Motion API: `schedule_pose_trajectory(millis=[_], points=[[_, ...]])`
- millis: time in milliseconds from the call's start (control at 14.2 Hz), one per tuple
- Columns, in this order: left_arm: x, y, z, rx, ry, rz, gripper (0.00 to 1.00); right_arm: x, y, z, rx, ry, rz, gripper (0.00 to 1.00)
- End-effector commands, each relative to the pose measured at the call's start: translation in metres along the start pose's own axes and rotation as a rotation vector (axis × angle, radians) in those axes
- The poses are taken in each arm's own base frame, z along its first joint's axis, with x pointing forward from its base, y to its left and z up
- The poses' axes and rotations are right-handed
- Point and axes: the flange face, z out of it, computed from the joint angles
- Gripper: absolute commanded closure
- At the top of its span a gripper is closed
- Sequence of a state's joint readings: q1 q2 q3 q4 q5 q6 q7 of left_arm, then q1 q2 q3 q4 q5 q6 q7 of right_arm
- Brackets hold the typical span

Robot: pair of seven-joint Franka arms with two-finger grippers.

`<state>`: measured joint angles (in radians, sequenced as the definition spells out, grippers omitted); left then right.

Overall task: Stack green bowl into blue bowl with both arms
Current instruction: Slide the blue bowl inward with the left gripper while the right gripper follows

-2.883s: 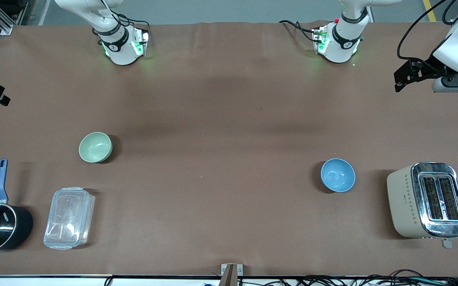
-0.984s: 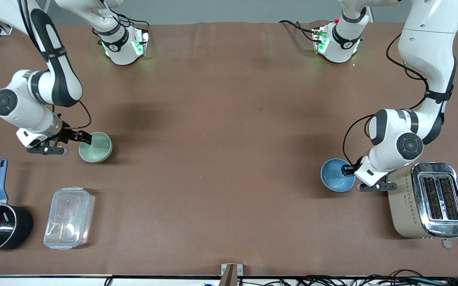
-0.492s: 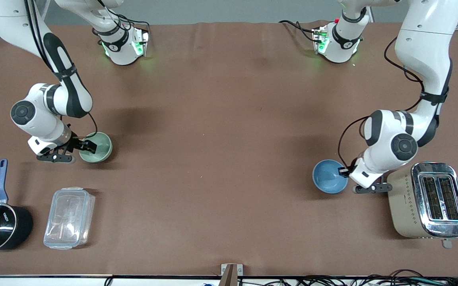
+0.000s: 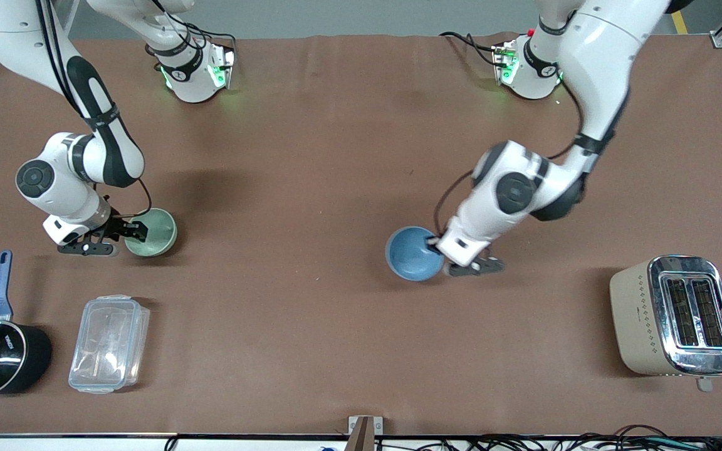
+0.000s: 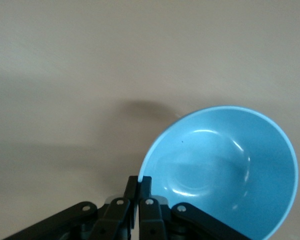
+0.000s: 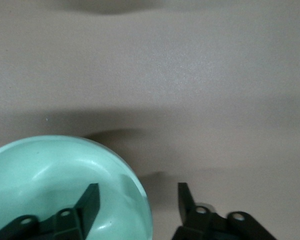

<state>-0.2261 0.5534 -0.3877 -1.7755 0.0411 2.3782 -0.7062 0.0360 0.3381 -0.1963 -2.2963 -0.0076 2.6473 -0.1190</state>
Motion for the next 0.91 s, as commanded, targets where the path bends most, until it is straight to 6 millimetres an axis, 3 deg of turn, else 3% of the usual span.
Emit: schedule_pose_trajectory(millis=[0, 70, 141, 352, 492, 562, 633, 703, 844], points=[[-0.022, 0.052, 0.024, -0.005, -0.027, -0.035, 1.0, -0.007, 0.002, 0.003, 0.003, 0.002, -0.005, 0.62], [-0.038, 0.073, 0.04, -0.006, -0.045, -0.022, 1.0, -0.007, 0.003, 0.005, 0.002, 0.008, -0.001, 0.75], [-0.051, 0.088, 0.055, -0.004, -0.057, -0.008, 1.0, -0.007, 0.004, 0.006, 0.003, 0.011, 0.005, 0.96], [-0.065, 0.104, 0.073, 0.021, -0.05, 0.004, 1.0, 0.007, 0.003, -0.014, 0.012, -0.04, -0.003, 1.0], [-0.071, 0.106, 0.082, 0.033, -0.055, 0.008, 0.93, 0.037, 0.009, -0.065, 0.028, -0.122, -0.03, 1.0], [-0.069, 0.105, 0.079, 0.031, -0.052, -0.001, 0.66, 0.056, 0.012, -0.1, 0.034, -0.166, -0.033, 1.0], [-0.065, 0.103, 0.074, 0.03, -0.043, -0.002, 0.03, 0.071, 0.009, -0.131, 0.038, -0.19, -0.031, 1.0], [-0.061, 0.104, 0.067, 0.041, -0.016, 0.014, 0.0, 0.082, -0.001, -0.163, 0.063, -0.209, -0.029, 1.0], [-0.045, 0.099, 0.03, 0.069, 0.078, 0.026, 0.0, 0.091, -0.029, -0.196, 0.138, -0.234, 0.048, 1.0]])
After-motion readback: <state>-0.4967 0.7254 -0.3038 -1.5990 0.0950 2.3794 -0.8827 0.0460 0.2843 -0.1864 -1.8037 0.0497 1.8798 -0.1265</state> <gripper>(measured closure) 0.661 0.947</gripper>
